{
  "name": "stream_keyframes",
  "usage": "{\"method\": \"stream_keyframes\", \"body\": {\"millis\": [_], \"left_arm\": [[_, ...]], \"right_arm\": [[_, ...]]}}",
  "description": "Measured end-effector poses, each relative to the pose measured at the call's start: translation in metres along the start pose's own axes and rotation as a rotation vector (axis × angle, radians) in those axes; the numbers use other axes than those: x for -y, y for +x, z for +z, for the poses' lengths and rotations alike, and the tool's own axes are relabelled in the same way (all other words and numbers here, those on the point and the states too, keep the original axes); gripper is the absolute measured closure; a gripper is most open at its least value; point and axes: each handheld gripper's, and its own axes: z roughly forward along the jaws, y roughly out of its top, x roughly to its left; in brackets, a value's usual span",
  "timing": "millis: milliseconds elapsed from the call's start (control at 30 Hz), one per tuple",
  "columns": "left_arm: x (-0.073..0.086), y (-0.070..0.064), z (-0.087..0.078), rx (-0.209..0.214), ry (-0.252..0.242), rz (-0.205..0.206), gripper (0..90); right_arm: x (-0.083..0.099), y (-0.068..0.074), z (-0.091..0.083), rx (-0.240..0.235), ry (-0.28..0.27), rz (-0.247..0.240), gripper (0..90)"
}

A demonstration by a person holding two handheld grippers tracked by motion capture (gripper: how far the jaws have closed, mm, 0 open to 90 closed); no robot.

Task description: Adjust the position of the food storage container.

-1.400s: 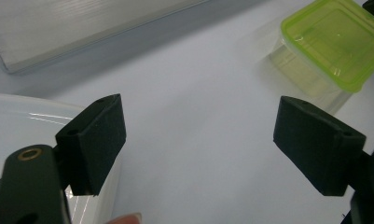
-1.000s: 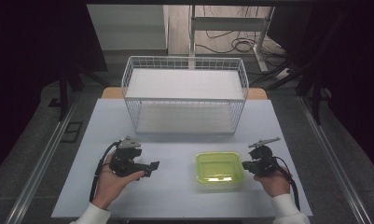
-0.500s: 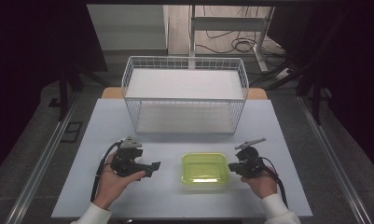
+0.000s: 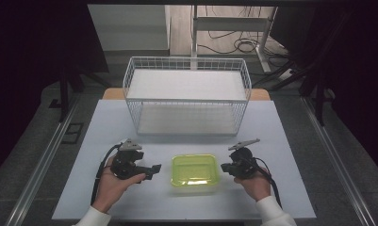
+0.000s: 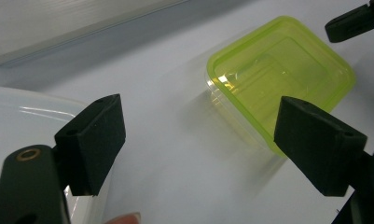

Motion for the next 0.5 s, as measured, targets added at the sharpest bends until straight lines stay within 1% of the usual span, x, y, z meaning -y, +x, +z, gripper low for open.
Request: {"method": "stream_keyframes", "body": {"millis": [67, 133, 167, 200, 233, 267, 300, 367, 433, 467, 500], "left_arm": [[0.003, 0.000, -0.002, 0.005, -0.006, -0.006, 16.8], [0.005, 0.001, -0.005, -0.003, -0.014, -0.012, 17.1], [0.006, 0.001, -0.006, -0.009, -0.017, -0.011, 17.3], [0.006, 0.001, -0.006, -0.009, -0.017, -0.011, 17.4], [0.007, 0.001, -0.008, -0.013, -0.025, -0.016, 17.5], [0.007, 0.001, -0.008, -0.013, -0.025, -0.016, 17.5], [0.009, 0.001, -0.009, -0.019, -0.022, -0.019, 17.6], [0.010, 0.001, -0.009, -0.022, -0.021, -0.021, 17.6], [0.010, 0.001, -0.008, -0.017, -0.020, -0.028, 17.6], [0.010, 0.001, -0.008, -0.017, -0.020, -0.028, 17.5], [0.010, 0.001, -0.007, -0.015, -0.020, -0.031, 17.5]], "right_arm": [[0.002, -0.007, -0.008, 0.011, -0.039, 0.009, 85.3], [0.003, -0.010, -0.012, 0.011, -0.066, 0.013, 79.2], [0.003, -0.011, -0.015, 0.008, -0.087, 0.012, 73.9], [0.003, -0.012, -0.016, 0.006, -0.109, 0.020, 66.4], [0.002, -0.013, -0.018, 0.010, -0.133, 0.033, 56.2], [0.002, -0.013, -0.018, 0.010, -0.133, 0.033, 56.2], [0.003, -0.015, -0.020, 0.033, -0.158, 0.053, 43.4], [0.004, -0.017, -0.023, 0.030, -0.181, 0.054, 37.9], [0.006, -0.019, -0.025, 0.016, -0.198, 0.065, 35.4], [0.006, -0.019, -0.025, 0.016, -0.198, 0.065, 35.4], [0.007, -0.020, -0.026, 0.006, -0.207, 0.064, 34.3]]}}
